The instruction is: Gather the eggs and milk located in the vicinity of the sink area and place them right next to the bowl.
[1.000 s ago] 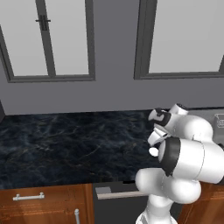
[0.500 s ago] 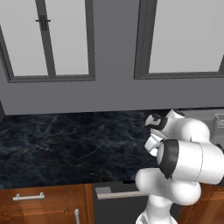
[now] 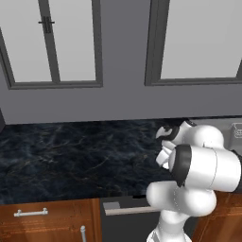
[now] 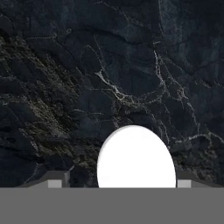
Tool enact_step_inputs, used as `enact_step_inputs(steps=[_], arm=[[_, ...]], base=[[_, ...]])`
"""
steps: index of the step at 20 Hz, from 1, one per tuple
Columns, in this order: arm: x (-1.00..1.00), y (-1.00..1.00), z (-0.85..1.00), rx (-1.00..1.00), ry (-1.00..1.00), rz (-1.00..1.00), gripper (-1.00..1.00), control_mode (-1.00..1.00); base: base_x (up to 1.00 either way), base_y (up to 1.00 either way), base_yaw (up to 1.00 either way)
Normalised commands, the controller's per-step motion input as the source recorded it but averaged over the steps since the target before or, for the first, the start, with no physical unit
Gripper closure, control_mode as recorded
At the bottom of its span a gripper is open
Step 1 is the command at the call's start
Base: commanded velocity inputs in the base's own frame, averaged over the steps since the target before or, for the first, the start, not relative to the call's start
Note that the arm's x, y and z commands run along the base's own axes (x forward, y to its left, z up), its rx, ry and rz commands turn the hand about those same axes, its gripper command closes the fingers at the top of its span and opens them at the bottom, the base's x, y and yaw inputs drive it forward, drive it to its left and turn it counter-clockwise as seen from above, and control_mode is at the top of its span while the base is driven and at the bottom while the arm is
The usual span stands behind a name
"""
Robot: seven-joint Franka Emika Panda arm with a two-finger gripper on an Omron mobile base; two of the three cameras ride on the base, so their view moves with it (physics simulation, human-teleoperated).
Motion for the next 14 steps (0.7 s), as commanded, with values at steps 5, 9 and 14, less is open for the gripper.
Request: enact_step_inputs(steps=[5, 9, 14], arm=[[-0.02, 0.0, -0.17, 0.0, 0.03, -0.06, -1.0, -1.0], [-0.24, 0.0, -0.19, 0.0, 0.03, -0.05, -1.0, -1.0], [-0.32, 0.0, -0.17, 0.0, 0.02, -0.06, -1.0, -1.0]], base=[[0.0, 0.0, 0.0], [0.0, 0.0, 0.0], [0.0, 0.0, 0.0]])
